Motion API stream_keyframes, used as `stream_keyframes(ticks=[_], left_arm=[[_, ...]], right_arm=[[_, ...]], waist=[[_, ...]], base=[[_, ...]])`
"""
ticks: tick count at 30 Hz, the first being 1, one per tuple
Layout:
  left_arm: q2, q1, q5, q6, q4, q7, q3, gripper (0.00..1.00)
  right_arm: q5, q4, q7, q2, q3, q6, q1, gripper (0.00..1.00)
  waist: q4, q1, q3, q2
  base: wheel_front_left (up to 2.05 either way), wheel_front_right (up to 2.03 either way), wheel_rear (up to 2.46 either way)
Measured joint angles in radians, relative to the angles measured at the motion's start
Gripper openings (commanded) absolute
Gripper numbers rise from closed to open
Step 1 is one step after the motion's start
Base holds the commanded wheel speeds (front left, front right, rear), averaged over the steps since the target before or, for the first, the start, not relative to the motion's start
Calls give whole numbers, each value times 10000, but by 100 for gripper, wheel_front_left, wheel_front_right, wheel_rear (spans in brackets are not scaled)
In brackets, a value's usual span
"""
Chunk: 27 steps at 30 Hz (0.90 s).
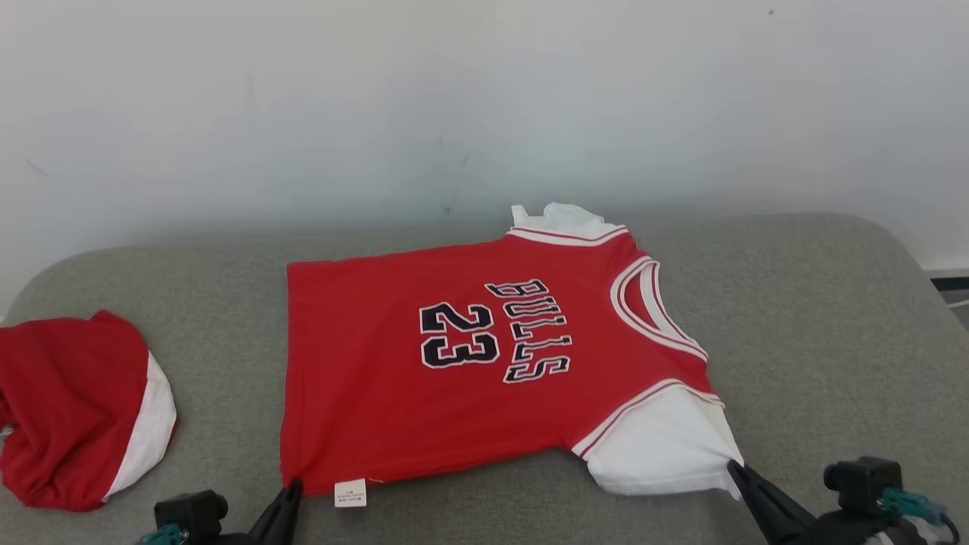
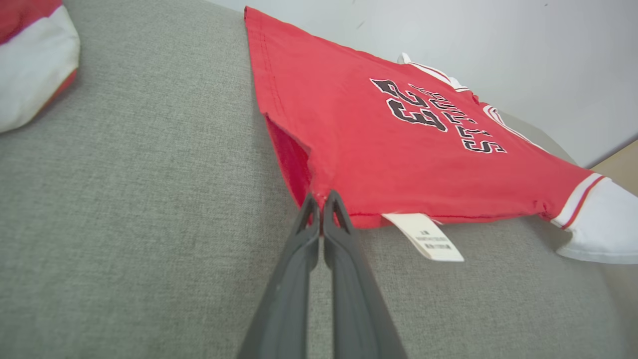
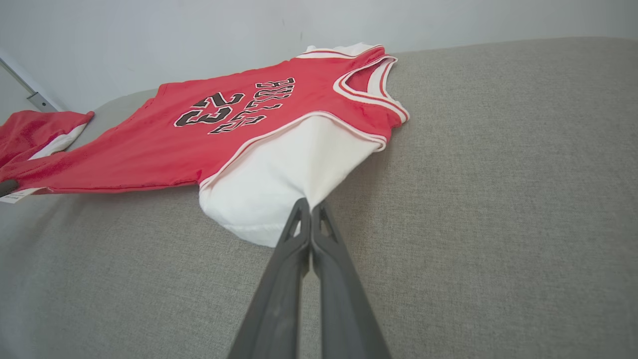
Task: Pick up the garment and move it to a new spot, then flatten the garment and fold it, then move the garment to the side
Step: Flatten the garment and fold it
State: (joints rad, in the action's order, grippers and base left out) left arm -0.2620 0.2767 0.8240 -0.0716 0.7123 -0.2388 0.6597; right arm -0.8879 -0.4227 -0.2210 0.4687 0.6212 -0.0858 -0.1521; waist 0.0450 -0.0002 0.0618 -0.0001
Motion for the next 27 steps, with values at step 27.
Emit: stream_keyframes(ticks=[27], left_arm=[[-420, -984, -865, 1093, -1087, 21, 424, 0]], right_arm=[[-566, 1785, 1770, 738, 184, 1536, 1824, 0]], waist=[[128, 2, -65, 1]], base=[[0, 0, 0]])
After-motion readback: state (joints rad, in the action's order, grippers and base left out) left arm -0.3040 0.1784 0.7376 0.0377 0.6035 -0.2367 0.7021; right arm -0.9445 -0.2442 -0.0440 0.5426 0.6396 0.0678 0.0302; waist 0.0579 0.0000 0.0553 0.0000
